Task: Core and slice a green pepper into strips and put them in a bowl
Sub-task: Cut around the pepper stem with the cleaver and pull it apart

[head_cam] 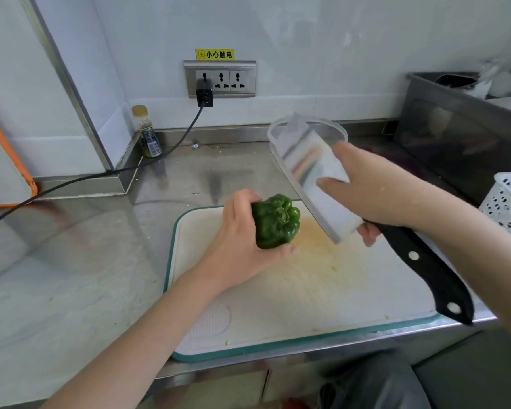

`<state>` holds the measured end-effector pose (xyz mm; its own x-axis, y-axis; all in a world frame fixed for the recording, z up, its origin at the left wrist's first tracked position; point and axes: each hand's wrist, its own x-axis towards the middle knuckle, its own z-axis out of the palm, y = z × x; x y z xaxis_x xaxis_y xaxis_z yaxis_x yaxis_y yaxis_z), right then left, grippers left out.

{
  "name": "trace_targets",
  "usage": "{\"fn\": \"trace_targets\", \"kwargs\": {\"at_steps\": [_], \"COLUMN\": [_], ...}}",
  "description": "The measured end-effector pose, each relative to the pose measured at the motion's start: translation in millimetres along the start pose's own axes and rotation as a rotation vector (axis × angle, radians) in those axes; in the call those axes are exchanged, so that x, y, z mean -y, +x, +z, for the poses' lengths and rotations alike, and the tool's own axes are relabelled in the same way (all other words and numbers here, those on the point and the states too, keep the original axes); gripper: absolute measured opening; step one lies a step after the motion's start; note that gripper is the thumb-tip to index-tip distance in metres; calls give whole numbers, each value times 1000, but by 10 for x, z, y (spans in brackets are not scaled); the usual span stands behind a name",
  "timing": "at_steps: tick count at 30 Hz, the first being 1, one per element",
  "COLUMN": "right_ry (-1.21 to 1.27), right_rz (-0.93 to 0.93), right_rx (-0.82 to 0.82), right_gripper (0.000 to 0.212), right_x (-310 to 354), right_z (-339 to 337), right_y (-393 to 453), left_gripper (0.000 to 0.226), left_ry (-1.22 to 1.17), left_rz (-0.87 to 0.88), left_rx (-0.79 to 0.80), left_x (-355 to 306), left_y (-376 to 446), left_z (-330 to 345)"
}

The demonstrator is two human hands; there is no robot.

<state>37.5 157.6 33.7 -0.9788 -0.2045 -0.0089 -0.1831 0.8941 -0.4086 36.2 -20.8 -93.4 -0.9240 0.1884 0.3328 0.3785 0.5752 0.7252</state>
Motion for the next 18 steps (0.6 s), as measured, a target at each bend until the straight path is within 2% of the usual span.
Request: {"fn": "trace_targets", "kwargs": {"at_steps": [3, 5, 8, 10, 12, 18], "right_ry": [106, 184, 133, 91, 124, 197], "right_rz": [96, 133, 143, 139, 119, 85], "right_rx": [57, 69, 57, 85, 139, 216], "right_gripper": [21, 13, 23, 30, 28, 18], "right_x": [-151, -244, -349, -382, -386, -381], "right_z": [35, 53, 65, 71, 75, 108], "right_y": [-220, -390, -594, -695, -769, -844], "left_gripper": [75, 72, 95, 109, 105, 93], "left_ry": [-37, -59, -57, -14, 42, 76], "left_rz": [19, -1, -30, -22, 11, 12], "left_rx": [79, 50, 14, 86, 139, 98], "left_x": [-6, -3, 14, 18, 14, -31], "left_y": [6, 18, 50, 63, 67, 49], "left_z": [-69, -116, -179, -210, -234, -222]}}
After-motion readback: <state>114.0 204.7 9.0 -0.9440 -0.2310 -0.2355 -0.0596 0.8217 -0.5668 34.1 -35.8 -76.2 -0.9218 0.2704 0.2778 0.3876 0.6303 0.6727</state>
